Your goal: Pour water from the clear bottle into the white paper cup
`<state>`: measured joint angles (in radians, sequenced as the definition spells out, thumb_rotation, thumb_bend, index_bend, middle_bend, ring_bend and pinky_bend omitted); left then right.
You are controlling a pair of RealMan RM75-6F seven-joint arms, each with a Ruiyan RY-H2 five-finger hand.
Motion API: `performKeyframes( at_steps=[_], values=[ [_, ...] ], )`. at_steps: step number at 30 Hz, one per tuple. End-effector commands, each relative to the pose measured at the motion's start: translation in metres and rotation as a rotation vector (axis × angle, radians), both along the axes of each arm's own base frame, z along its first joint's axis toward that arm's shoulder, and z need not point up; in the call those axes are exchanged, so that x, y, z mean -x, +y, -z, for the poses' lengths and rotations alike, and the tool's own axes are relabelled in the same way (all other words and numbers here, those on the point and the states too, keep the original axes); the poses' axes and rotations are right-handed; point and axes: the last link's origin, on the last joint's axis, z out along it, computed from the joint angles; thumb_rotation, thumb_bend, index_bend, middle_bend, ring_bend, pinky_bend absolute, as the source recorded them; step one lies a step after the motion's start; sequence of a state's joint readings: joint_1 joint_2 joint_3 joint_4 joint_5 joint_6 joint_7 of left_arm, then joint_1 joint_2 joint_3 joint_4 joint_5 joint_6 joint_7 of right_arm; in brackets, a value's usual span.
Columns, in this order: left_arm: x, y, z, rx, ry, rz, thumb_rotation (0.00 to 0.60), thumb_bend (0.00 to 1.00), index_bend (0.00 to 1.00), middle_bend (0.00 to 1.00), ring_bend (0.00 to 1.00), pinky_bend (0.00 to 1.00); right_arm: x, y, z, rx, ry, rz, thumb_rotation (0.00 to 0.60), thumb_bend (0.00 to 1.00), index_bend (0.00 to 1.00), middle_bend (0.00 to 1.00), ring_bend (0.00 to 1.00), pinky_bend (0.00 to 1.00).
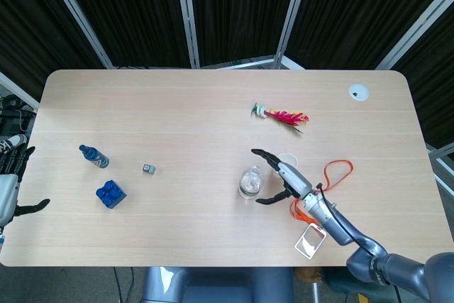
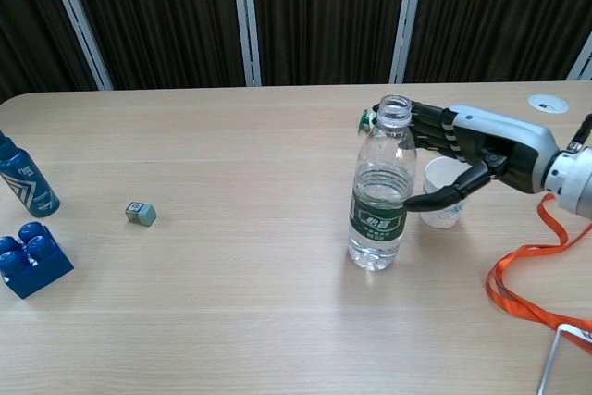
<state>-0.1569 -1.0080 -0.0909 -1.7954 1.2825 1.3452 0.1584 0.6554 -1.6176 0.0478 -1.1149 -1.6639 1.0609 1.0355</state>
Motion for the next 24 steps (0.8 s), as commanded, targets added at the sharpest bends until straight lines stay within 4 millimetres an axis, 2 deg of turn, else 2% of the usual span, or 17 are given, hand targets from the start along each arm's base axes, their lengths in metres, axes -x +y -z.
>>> performKeyframes(
  at_steps=[1,12,24],
  values=[
    [0.000,0.000,0.000,-0.001,0.001,-0.001,0.600,0.00,0.00,0.00,0.00,0.00,-0.003,-0.005,0.006,-0.007,-0.001,0.016,0.600,0.00,0.00,0.03,0.00,0.03],
    [0.001,0.001,0.001,0.009,-0.007,-0.006,0.600,0.00,0.00,0.00,0.00,0.00,-0.016,-0.003,0.019,-0.043,0.000,-0.007,0.600,0.00,0.00,0.04,0.00,0.04],
    [0.003,0.002,0.000,0.006,-0.006,-0.017,0.600,0.00,0.00,0.00,0.00,0.00,-0.007,0.002,0.038,-0.055,0.013,0.025,0.600,0.00,0.00,0.05,0.00,0.05]
  ],
)
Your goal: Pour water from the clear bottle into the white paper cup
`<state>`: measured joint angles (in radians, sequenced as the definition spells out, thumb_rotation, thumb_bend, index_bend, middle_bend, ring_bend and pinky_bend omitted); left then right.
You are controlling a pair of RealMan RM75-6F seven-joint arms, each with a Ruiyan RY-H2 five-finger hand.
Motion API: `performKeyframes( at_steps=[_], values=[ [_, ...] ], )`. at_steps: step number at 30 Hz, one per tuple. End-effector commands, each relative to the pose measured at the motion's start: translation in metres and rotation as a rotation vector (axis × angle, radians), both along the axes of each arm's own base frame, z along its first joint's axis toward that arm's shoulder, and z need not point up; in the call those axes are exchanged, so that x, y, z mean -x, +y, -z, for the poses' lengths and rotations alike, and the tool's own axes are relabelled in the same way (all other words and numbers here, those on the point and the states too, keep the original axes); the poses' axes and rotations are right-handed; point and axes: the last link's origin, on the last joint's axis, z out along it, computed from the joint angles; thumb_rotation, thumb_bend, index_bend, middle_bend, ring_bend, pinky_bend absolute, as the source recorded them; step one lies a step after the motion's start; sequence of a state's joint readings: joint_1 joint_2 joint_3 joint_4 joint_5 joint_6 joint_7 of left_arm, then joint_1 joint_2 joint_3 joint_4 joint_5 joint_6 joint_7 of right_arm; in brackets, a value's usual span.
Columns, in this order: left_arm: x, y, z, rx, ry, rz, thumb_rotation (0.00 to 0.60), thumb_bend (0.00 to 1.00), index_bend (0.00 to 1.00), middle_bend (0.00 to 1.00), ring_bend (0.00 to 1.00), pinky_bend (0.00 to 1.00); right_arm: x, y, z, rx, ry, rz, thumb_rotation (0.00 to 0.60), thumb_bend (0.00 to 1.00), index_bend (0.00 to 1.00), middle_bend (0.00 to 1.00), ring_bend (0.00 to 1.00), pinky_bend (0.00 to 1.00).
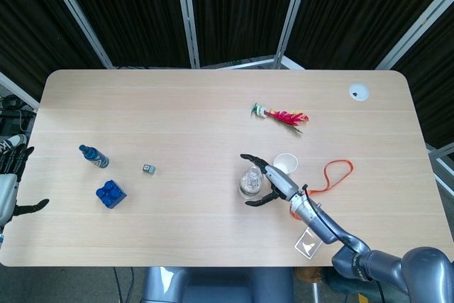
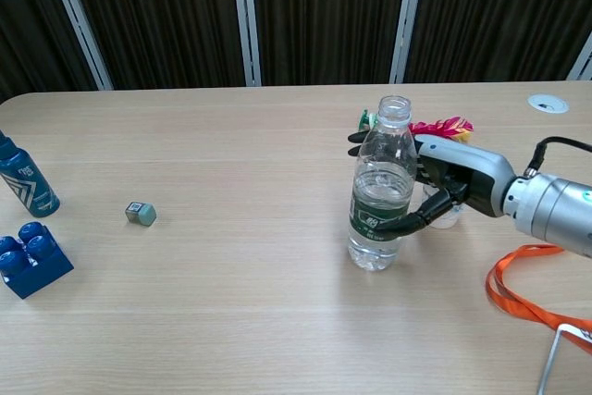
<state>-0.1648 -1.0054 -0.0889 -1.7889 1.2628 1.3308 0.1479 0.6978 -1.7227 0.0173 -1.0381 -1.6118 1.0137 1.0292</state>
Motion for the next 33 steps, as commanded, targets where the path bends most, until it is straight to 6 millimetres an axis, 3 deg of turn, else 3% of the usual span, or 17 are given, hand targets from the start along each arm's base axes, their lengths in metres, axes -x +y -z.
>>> performKeyframes(
  at_steps=[1,12,16,22,25,33],
  values=[
    [0.000,0.000,0.000,0.000,0.000,0.000,0.600,0.00,0.00,0.00,0.00,0.00,0.001,0.001,0.002,0.003,-0.006,0.005,0.600,0.00,0.00,0.05,0.00,0.06],
    [-0.001,-0.001,0.001,0.005,-0.003,0.001,0.600,0.00,0.00,0.00,0.00,0.00,-0.003,-0.003,0.009,0.036,0.015,0.009,0.600,0.00,0.02,0.10,0.02,0.10],
    [0.000,0.000,0.001,0.007,-0.007,0.000,0.600,0.00,0.00,0.00,0.00,0.00,-0.004,-0.006,0.010,0.051,0.000,0.033,0.600,0.00,0.07,0.18,0.10,0.17],
    [0.000,0.000,0.001,0.009,-0.008,-0.001,0.600,0.00,0.00,0.00,0.00,0.00,-0.005,-0.006,0.011,0.064,0.003,0.033,0.600,0.00,0.16,0.31,0.31,0.33],
    [0.000,0.000,0.001,0.010,-0.008,-0.001,0.600,0.00,0.00,0.00,0.00,0.00,-0.005,-0.005,0.012,0.068,0.008,0.026,0.600,0.07,0.23,0.38,0.37,0.38],
    [-0.001,-0.001,0.001,0.011,-0.011,-0.002,0.600,0.00,0.00,0.00,0.00,0.00,-0.004,-0.002,0.015,0.086,0.032,0.006,0.600,0.37,0.37,0.51,0.49,0.50]
  ],
)
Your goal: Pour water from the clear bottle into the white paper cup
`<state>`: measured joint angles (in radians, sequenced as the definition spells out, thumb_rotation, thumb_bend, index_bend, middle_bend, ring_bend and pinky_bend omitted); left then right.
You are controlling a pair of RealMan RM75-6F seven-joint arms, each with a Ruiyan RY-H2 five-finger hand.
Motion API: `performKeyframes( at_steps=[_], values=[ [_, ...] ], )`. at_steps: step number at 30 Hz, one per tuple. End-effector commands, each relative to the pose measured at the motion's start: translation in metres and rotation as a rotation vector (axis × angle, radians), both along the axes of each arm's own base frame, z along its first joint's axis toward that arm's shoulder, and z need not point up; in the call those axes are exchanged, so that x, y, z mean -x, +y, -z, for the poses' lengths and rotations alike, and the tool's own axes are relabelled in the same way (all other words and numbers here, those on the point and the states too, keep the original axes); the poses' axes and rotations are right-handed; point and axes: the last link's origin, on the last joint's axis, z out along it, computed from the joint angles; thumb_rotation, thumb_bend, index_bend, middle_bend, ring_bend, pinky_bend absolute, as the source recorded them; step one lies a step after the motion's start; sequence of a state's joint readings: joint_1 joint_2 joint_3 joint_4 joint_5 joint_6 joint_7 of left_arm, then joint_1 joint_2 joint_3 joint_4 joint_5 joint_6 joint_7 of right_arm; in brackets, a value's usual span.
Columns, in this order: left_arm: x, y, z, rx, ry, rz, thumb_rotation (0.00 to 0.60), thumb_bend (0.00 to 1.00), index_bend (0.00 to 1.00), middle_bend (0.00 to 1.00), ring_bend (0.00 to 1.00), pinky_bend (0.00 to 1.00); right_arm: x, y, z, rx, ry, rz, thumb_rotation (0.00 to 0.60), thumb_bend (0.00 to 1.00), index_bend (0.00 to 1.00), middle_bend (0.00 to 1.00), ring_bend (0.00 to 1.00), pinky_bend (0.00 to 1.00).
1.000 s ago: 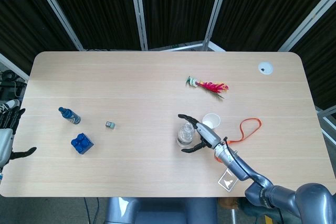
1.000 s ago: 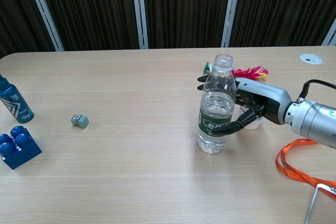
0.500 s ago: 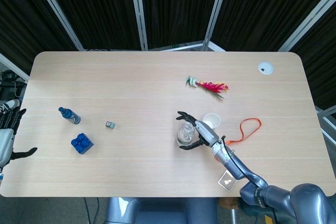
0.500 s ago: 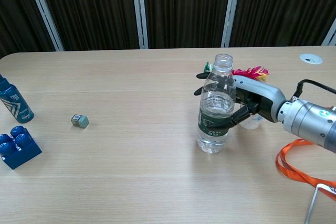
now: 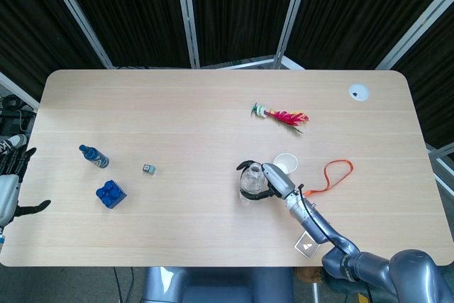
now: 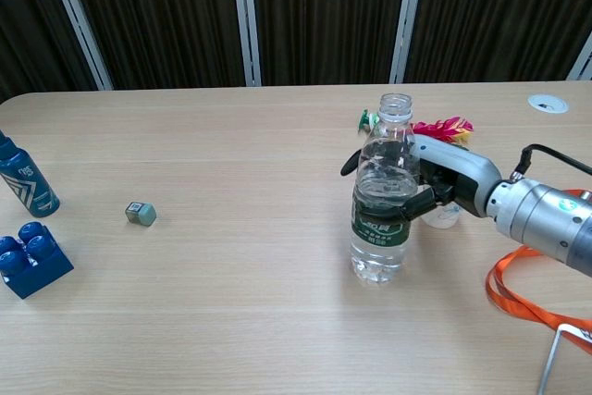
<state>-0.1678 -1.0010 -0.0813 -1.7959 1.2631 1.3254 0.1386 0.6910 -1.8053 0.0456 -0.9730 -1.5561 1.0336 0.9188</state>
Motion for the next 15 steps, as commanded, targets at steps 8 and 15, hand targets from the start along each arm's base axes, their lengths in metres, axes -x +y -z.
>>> performKeyframes(
  at_steps=[8,15],
  values=[
    [-0.001,-0.001,0.000,0.006,-0.005,0.003,0.600,0.00,0.00,0.00,0.00,0.00,-0.005,0.004,-0.016,0.014,-0.058,-0.012,0.600,0.44,0.38,0.53,0.51,0.52],
    [-0.004,-0.004,-0.002,0.005,-0.018,0.018,0.600,0.00,0.00,0.00,0.00,0.00,-0.007,0.008,-0.057,0.079,-0.104,-0.045,0.600,0.47,0.39,0.53,0.51,0.52]
  ],
)
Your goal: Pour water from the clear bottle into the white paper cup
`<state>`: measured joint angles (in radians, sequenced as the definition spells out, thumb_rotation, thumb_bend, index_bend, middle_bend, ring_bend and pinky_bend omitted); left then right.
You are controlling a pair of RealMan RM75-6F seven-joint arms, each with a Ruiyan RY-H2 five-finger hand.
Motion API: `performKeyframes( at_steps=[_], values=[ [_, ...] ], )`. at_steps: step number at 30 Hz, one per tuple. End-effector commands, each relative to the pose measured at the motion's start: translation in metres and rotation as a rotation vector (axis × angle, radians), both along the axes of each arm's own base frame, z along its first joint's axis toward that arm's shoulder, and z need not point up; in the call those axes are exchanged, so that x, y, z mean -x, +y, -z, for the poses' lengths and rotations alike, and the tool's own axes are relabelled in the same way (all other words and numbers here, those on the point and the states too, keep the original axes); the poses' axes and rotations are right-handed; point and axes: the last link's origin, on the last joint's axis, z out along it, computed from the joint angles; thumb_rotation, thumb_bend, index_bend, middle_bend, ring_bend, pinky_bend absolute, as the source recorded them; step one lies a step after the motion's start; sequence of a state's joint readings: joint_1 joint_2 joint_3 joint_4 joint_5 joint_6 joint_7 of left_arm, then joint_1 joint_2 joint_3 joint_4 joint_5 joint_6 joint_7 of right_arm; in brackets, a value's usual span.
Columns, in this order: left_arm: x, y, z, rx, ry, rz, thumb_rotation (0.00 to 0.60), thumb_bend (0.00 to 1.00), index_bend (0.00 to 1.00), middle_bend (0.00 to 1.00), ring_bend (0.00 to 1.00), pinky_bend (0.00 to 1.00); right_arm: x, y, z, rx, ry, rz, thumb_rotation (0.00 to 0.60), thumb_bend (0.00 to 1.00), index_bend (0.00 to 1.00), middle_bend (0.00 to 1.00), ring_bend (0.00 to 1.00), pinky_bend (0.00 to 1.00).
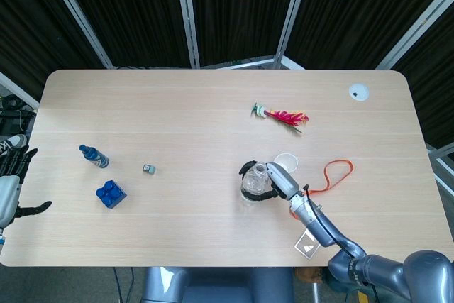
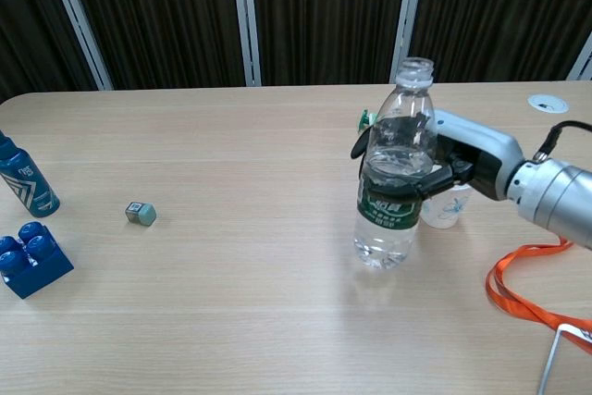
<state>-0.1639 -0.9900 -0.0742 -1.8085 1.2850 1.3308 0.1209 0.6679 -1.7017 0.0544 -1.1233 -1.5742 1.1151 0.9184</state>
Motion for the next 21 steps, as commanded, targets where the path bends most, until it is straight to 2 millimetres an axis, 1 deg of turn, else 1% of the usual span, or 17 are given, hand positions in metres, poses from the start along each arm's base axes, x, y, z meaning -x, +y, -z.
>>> performKeyframes(
  at_steps=[1,3,5,7,9,14,15,18,21],
  values=[
    [-0.001,-0.002,-0.002,-0.001,-0.007,0.007,0.600,0.00,0.00,0.00,0.00,0.00,0.003,0.003,-0.035,0.057,-0.015,-0.015,0.600,0.47,0.39,0.53,0.51,0.52],
    [-0.002,-0.003,-0.003,-0.001,-0.011,0.012,0.600,0.00,0.00,0.00,0.00,0.00,0.007,0.002,-0.047,0.079,-0.001,-0.011,0.600,0.47,0.39,0.53,0.51,0.52],
    [-0.003,-0.004,-0.004,-0.002,-0.017,0.020,0.600,0.00,0.00,0.00,0.00,0.00,0.015,0.001,-0.063,0.119,0.033,-0.001,0.600,0.47,0.39,0.53,0.51,0.52],
    [-0.005,-0.005,-0.005,-0.004,-0.024,0.027,0.600,0.00,0.00,0.00,0.00,0.00,0.030,-0.002,-0.080,0.171,0.084,0.022,0.600,0.47,0.39,0.53,0.52,0.52],
    [-0.005,-0.005,-0.007,-0.005,-0.029,0.031,0.600,0.00,0.00,0.00,0.00,0.00,0.040,-0.004,-0.090,0.200,0.122,0.033,0.600,0.49,0.39,0.53,0.51,0.52],
    [-0.007,-0.006,-0.009,-0.011,-0.036,0.041,0.600,0.00,0.00,0.00,0.00,0.00,0.063,-0.007,-0.105,0.264,0.228,0.054,0.600,0.50,0.39,0.53,0.52,0.52],
    [-0.008,-0.007,-0.010,-0.011,-0.038,0.044,0.600,0.00,0.00,0.00,0.00,0.00,0.073,-0.009,-0.108,0.284,0.277,0.063,0.600,0.50,0.39,0.53,0.52,0.52],
    [-0.009,-0.007,-0.010,-0.011,-0.042,0.050,0.600,0.00,0.00,0.00,0.00,0.00,0.091,-0.011,-0.112,0.323,0.384,0.072,0.600,0.50,0.39,0.53,0.52,0.52],
    [-0.010,-0.008,-0.011,-0.011,-0.045,0.054,0.600,0.00,0.00,0.00,0.00,0.00,0.107,-0.015,-0.113,0.352,0.456,0.107,0.600,0.52,0.39,0.53,0.52,0.52]
  ],
)
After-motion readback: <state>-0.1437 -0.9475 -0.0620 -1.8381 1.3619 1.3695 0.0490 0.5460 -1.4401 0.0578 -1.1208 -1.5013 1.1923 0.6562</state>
